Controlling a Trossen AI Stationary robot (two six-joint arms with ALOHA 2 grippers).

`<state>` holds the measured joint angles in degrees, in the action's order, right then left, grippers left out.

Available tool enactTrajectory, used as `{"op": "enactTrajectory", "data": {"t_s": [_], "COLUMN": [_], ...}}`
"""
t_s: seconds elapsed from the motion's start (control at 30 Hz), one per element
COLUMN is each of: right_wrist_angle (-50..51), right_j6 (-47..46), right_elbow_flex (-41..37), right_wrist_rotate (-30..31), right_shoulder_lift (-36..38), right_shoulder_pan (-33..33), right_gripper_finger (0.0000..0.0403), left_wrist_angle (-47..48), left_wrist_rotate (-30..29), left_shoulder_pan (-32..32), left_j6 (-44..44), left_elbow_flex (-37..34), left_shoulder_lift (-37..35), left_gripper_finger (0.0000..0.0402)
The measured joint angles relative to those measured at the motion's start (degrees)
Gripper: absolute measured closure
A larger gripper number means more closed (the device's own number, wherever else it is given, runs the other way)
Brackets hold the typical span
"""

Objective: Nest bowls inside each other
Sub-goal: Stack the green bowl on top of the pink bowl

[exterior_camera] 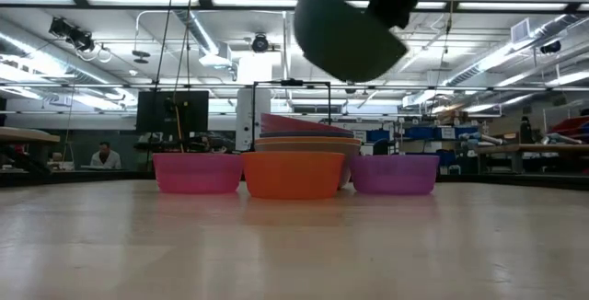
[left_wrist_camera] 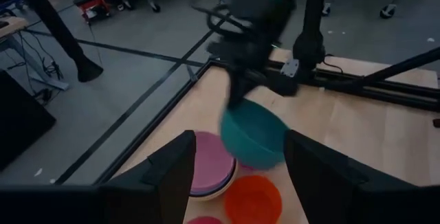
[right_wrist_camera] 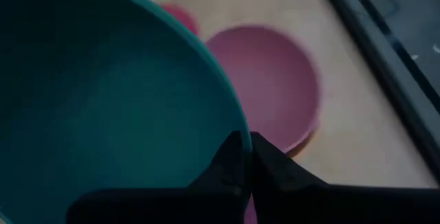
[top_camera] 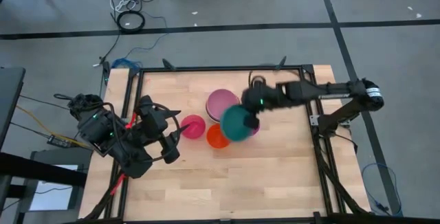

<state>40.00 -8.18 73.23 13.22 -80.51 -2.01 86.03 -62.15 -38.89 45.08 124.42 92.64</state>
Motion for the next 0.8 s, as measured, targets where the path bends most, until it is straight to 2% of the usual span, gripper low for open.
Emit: {"op": "enactTrajectory", "data": {"t_s": [0.23, 0.53, 0.67, 0.8], "right_wrist_angle": [-5.1, -13.4, -10.8, -5.2], "right_j6": [4.1, 5.5, 4.4, 6.0], "right_elbow_flex": [0.0, 0.0, 1.5, 5.9], "right_wrist_rotate": [-7.2, -11.0, -11.4, -8.7], "right_shoulder_lift": [-3.9, -15.1, -17.1, -17.5], "right_shoulder_pan": [-10.3, -13.4, -15.4, -16.4], "right_gripper_finger": [0.0403, 0.0403, 0.0403, 0.0403], "left_wrist_angle": [4.0, 4.0, 4.0, 4.0], "left_wrist_rotate": [-0.2, -0.2, -0.2, -0.2], "left_shoulder_pan": [-1.8, -3.6, -4.4, -4.8], "left_j6": [6.0, 7.7, 8.1, 8.2], "left_elbow_flex": [-0.2, -0.3, -0.3, -0.9], "left_shoulder_lift": [0.0, 0.0, 0.0, 0.1], "left_gripper_finger": [0.0173, 0.0173, 0.0173, 0.0173]}}
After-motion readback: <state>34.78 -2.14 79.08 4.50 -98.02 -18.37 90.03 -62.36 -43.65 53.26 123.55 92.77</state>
